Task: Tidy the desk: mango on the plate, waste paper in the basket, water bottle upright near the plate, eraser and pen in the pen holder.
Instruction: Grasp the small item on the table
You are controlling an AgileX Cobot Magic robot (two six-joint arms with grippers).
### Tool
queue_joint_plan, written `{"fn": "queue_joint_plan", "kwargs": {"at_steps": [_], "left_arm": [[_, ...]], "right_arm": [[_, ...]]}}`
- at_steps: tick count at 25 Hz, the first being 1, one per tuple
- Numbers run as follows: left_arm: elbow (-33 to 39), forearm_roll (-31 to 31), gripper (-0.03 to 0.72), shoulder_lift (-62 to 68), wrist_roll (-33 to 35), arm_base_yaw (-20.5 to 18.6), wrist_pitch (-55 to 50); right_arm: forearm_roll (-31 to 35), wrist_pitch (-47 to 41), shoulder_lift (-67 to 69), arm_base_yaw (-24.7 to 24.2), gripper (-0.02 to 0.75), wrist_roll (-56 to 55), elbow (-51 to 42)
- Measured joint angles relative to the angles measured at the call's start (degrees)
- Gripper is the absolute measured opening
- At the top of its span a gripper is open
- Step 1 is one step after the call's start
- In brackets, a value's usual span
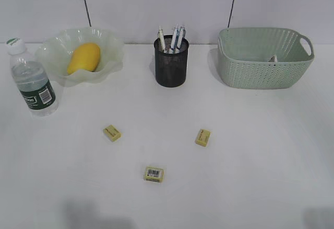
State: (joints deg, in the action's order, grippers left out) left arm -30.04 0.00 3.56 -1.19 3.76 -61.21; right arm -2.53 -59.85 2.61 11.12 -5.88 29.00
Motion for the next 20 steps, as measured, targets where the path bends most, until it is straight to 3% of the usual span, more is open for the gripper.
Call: {"fn": "queue_joint_plan", "kwargs": {"at_steps": [9,20], "left_arm": [[-0.34,-0.51,0.244,1.62,0.0,0.0,0.12],[-11.82,-9.24,0.248,19.37,1.19,0.0,7.22]], "right_arm": [[0.05,0.06,0.0,0.0,0.498,-0.13,0.0],[0.05,0.06,0.0,0.0,0.498,-0.23,0.0]]}}
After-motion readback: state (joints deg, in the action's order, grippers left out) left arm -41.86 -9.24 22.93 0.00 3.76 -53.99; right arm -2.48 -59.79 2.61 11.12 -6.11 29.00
